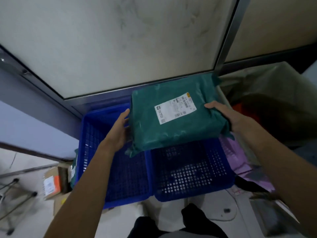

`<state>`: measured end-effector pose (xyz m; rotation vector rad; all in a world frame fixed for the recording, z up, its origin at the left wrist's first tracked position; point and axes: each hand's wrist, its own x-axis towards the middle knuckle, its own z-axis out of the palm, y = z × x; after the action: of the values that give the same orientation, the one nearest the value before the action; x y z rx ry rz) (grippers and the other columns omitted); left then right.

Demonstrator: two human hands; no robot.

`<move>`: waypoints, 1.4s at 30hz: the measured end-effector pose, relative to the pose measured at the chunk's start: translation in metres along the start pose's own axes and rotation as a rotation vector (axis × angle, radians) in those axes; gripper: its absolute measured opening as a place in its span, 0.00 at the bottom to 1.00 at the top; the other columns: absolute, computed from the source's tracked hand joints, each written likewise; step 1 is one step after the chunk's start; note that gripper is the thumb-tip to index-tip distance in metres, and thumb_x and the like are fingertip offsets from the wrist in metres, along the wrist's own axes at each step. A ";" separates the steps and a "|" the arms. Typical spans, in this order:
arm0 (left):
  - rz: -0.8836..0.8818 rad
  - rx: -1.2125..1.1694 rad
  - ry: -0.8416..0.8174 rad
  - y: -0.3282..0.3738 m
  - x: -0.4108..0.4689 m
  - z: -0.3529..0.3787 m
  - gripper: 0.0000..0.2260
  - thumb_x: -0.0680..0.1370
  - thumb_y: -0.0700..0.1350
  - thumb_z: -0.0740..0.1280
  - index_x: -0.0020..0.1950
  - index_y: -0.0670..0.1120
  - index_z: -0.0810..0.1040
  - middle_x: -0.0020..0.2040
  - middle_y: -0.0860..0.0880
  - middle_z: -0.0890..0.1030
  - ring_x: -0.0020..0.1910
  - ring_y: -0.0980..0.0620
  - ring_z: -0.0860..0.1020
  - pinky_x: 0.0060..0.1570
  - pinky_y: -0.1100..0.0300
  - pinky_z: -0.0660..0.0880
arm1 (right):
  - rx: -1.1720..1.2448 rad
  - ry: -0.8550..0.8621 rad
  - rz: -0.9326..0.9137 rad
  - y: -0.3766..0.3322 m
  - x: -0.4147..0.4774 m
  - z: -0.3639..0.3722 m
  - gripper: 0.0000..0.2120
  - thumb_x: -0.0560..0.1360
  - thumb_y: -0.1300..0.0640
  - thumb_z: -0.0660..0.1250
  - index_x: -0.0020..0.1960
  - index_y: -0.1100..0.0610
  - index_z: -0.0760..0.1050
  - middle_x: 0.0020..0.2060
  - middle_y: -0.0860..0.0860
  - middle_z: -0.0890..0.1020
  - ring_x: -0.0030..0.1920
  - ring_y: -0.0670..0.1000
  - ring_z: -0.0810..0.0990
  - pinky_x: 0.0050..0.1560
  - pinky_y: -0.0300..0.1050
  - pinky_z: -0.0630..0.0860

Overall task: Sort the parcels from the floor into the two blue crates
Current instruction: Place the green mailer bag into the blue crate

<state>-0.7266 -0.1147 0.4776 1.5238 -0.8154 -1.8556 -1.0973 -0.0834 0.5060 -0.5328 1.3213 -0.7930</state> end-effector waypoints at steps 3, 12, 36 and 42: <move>-0.016 -0.172 -0.002 -0.012 -0.005 0.032 0.24 0.78 0.63 0.64 0.68 0.51 0.78 0.63 0.47 0.82 0.62 0.46 0.81 0.62 0.47 0.75 | -0.097 -0.109 0.086 -0.033 0.015 -0.002 0.16 0.77 0.51 0.68 0.62 0.57 0.80 0.56 0.56 0.86 0.49 0.53 0.86 0.59 0.48 0.79; -0.050 -0.572 0.211 -0.034 0.018 0.054 0.21 0.75 0.57 0.69 0.65 0.50 0.79 0.57 0.46 0.85 0.58 0.43 0.82 0.60 0.45 0.77 | 0.281 0.088 -0.050 -0.033 0.073 -0.003 0.36 0.73 0.32 0.67 0.68 0.58 0.74 0.62 0.59 0.81 0.59 0.57 0.82 0.65 0.55 0.77; -0.460 -0.151 0.217 -0.202 0.072 0.068 0.32 0.69 0.58 0.78 0.67 0.48 0.73 0.60 0.46 0.81 0.55 0.43 0.82 0.57 0.46 0.80 | -0.154 0.084 0.142 0.166 0.125 -0.015 0.41 0.65 0.41 0.80 0.74 0.48 0.69 0.60 0.47 0.83 0.56 0.50 0.85 0.59 0.52 0.80; -0.498 -0.090 0.283 -0.250 0.121 0.075 0.24 0.75 0.53 0.74 0.66 0.44 0.74 0.57 0.46 0.82 0.54 0.45 0.82 0.58 0.49 0.80 | -0.173 0.094 0.174 0.198 0.182 -0.022 0.40 0.67 0.46 0.80 0.74 0.49 0.66 0.59 0.49 0.82 0.54 0.51 0.85 0.48 0.47 0.81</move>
<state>-0.8362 -0.0426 0.2219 2.0011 -0.2272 -1.9080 -1.0682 -0.0945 0.2380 -0.5135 1.5105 -0.5688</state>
